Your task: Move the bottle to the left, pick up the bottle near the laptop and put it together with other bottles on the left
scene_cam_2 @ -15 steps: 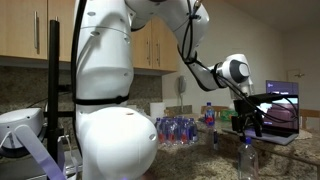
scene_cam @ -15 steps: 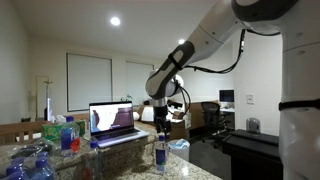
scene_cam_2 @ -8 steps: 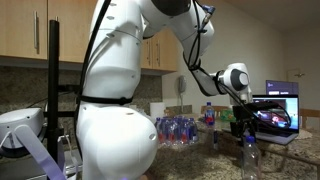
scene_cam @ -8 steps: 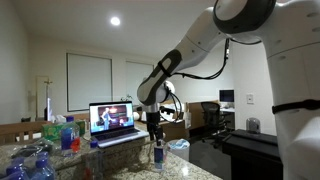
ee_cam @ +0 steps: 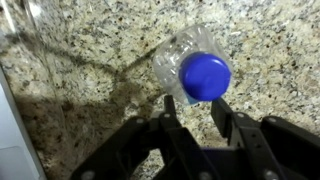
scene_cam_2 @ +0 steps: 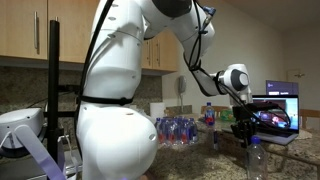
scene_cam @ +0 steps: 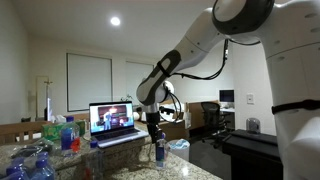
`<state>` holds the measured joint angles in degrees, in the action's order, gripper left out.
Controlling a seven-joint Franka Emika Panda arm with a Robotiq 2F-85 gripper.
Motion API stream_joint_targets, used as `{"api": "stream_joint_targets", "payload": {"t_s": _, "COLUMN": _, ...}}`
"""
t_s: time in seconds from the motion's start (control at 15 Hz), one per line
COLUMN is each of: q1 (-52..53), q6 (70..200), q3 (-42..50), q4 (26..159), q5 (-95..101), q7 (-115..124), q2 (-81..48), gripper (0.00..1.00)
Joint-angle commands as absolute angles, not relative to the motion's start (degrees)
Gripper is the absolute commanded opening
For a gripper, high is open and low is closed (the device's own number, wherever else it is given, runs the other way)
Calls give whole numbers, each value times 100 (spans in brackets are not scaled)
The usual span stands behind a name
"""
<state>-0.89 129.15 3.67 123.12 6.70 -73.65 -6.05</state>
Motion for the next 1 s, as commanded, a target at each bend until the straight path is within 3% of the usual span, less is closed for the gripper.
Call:
{"api": "stream_joint_targets", "payload": {"t_s": 0.0, "q1": -238, "q6": 12942, "q3": 290, "q4": 12486, "q5": 649, "q7": -7595, "q2": -328, "gripper": 73}}
{"api": "stream_joint_targets", "payload": {"t_s": 0.27, "q1": -341, "q6": 12918, "q3": 350, "q4": 12567, "q5": 473, "q7": -7823, "q2": -87, "gripper": 98}}
{"api": "stream_joint_targets", "payload": {"t_s": 0.6, "q1": -473, "q6": 12485, "q3": 463, "q4": 12467, "q5": 295, "q7": -8190, "q2": -147, "gripper": 100}}
{"api": "stream_joint_targets", "payload": {"t_s": 0.67, "q1": -484, "q6": 12399, "q3": 474, "q4": 12419, "q5": 277, "q7": -8243, "q2": -222, "gripper": 75}}
{"api": "stream_joint_targets", "payload": {"t_s": 0.73, "q1": -494, "q6": 12360, "q3": 483, "q4": 12395, "q5": 269, "q7": -8281, "q2": -261, "gripper": 74}}
{"api": "stream_joint_targets", "payload": {"t_s": 0.93, "q1": -514, "q6": 12410, "q3": 476, "q4": 12388, "q5": 252, "q7": -8350, "q2": -335, "gripper": 54}}
